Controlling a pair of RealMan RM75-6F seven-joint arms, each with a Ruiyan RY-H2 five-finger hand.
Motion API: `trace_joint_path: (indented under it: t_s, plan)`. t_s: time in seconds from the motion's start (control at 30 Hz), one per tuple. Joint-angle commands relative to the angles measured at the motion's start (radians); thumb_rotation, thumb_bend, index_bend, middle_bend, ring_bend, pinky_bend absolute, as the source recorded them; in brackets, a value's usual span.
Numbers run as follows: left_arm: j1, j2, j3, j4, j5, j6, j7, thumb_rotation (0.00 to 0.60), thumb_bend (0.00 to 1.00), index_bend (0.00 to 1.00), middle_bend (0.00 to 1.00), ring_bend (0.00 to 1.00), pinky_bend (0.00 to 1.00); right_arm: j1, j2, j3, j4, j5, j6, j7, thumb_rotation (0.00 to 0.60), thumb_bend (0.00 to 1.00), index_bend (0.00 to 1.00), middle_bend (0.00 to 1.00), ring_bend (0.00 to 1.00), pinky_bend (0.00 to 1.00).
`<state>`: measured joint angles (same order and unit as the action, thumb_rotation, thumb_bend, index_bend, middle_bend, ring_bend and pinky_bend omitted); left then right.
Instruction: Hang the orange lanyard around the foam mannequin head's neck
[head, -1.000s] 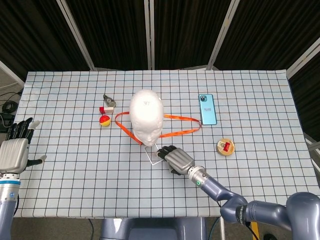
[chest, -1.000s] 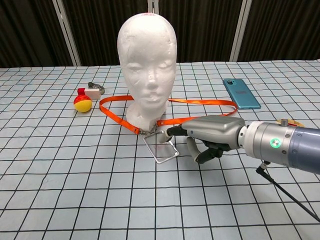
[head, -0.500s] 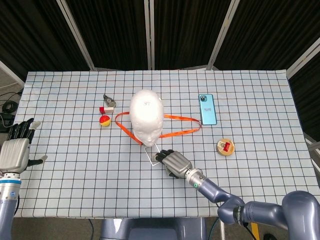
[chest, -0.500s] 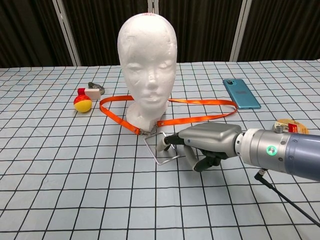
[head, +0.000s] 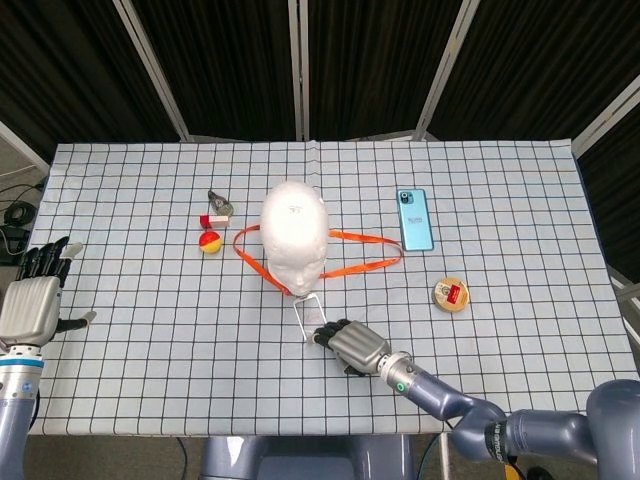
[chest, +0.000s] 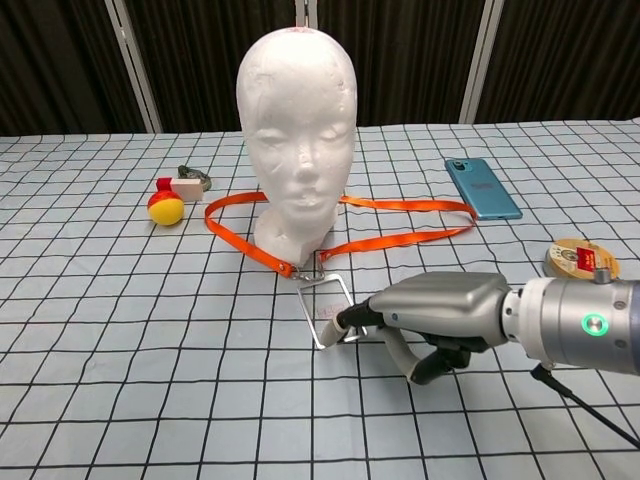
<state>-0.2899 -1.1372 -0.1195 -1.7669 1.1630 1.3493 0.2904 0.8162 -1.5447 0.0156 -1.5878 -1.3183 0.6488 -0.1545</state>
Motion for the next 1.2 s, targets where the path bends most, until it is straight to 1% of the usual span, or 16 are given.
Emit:
trace_joint_path:
  t_s: [0.03, 0.2, 0.37, 0.57, 0.77, 0.9, 0.97, 1.07, 1.2]
  plan:
    - [0.000, -0.001, 0.000, -0.001, 0.001, -0.002, 0.002, 0.600, 0.04, 0.00, 0.00, 0.00, 0.00, 0.000, 0.048, -0.033, -0.063, -0.020, -0.023, 0.007, 0.600, 1.00, 0.20, 0.21, 0.15, 0.27]
    - [0.002, -0.004, 0.000, -0.002, 0.004, -0.002, 0.008, 0.600, 0.04, 0.00, 0.00, 0.00, 0.00, -0.001, 0.097, -0.062, -0.139, -0.044, -0.034, 0.021, 0.600, 1.00, 0.20, 0.21, 0.15, 0.27]
    - [0.003, -0.006, 0.000, -0.005, 0.005, -0.004, 0.011, 0.600, 0.04, 0.00, 0.00, 0.00, 0.00, 0.002, 0.122, -0.079, -0.179, -0.060, -0.041, 0.023, 0.600, 1.00, 0.20, 0.21, 0.15, 0.27]
    - [0.005, -0.007, 0.000, -0.007, 0.008, -0.004, 0.015, 0.600, 0.04, 0.00, 0.00, 0.00, 0.00, -0.001, 0.139, -0.092, -0.213, -0.080, -0.030, 0.019, 0.600, 1.00, 0.20, 0.21, 0.15, 0.27]
    - [0.006, -0.005, -0.003, -0.006, 0.007, -0.006, 0.013, 0.600, 0.04, 0.00, 0.00, 0.00, 0.00, -0.008, 0.173, -0.090, -0.253, -0.105, 0.003, 0.023, 0.600, 1.00, 0.20, 0.21, 0.15, 0.27]
    - [0.009, -0.002, -0.002, -0.003, 0.010, -0.005, 0.012, 0.600, 0.04, 0.00, 0.00, 0.00, 0.00, -0.034, 0.210, -0.089, -0.276, -0.152, 0.075, 0.020, 0.600, 1.00, 0.20, 0.21, 0.15, 0.27]
    - [0.012, 0.002, 0.001, -0.001, 0.014, -0.004, 0.007, 0.600, 0.04, 0.00, 0.00, 0.00, 0.00, -0.065, 0.255, -0.099, -0.286, -0.214, 0.157, 0.019, 0.600, 1.00, 0.20, 0.21, 0.15, 0.27]
    - [0.019, 0.007, 0.004, 0.001, 0.022, -0.001, -0.003, 0.600, 0.04, 0.00, 0.00, 0.00, 0.00, -0.113, 0.322, -0.120, -0.274, -0.304, 0.272, 0.033, 0.600, 1.00, 0.20, 0.21, 0.15, 0.27]
    - [0.030, 0.014, 0.010, 0.003, 0.040, 0.008, -0.023, 0.600, 0.04, 0.00, 0.00, 0.00, 0.00, -0.192, 0.410, -0.148, -0.196, -0.420, 0.459, 0.052, 0.600, 1.00, 0.21, 0.21, 0.15, 0.27]
